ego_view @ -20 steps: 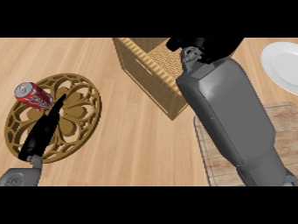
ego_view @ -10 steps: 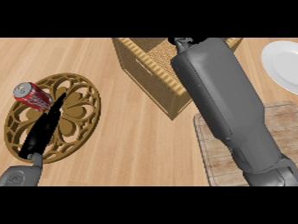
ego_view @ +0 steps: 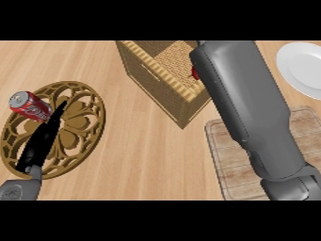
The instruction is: Pick the pear from the cutting board and place it in the basket
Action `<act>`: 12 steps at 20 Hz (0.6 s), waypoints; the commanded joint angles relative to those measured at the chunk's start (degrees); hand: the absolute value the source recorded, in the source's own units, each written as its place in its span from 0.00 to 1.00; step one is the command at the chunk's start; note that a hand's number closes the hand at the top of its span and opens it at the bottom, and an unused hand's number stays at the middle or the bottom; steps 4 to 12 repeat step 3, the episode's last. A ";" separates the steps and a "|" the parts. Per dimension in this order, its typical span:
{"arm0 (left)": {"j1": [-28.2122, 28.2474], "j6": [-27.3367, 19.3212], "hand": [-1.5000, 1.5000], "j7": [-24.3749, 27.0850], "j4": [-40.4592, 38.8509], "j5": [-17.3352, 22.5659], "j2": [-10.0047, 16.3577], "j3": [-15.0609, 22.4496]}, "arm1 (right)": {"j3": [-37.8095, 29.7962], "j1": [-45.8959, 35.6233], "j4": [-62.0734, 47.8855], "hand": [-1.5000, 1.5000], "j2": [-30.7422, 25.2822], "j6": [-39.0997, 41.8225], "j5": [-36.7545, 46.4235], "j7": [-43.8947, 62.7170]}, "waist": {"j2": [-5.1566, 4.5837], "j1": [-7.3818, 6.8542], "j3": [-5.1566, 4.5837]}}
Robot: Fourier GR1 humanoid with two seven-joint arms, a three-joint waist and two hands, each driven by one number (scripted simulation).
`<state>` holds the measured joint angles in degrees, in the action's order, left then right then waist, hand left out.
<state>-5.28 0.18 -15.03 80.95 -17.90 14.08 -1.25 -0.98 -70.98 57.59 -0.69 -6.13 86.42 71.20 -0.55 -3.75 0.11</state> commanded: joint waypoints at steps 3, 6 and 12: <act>1.32 -0.23 0.50 0.22 -1.89 0.09 -0.01 -0.70 | -6.55 0.84 5.55 0.00 0.65 -8.74 6.88 14.01 | 0.68 2.35 -0.20; 1.32 -0.23 0.50 0.22 -1.89 0.09 -0.01 -0.70 | -6.55 0.84 5.55 0.00 0.65 -8.74 6.88 14.01 | 0.68 2.35 -0.20; 1.32 -0.23 0.50 0.22 -1.89 0.09 -0.01 -0.70 | -6.55 0.84 5.55 0.00 0.65 -8.74 6.88 14.01 | 0.68 2.35 -0.20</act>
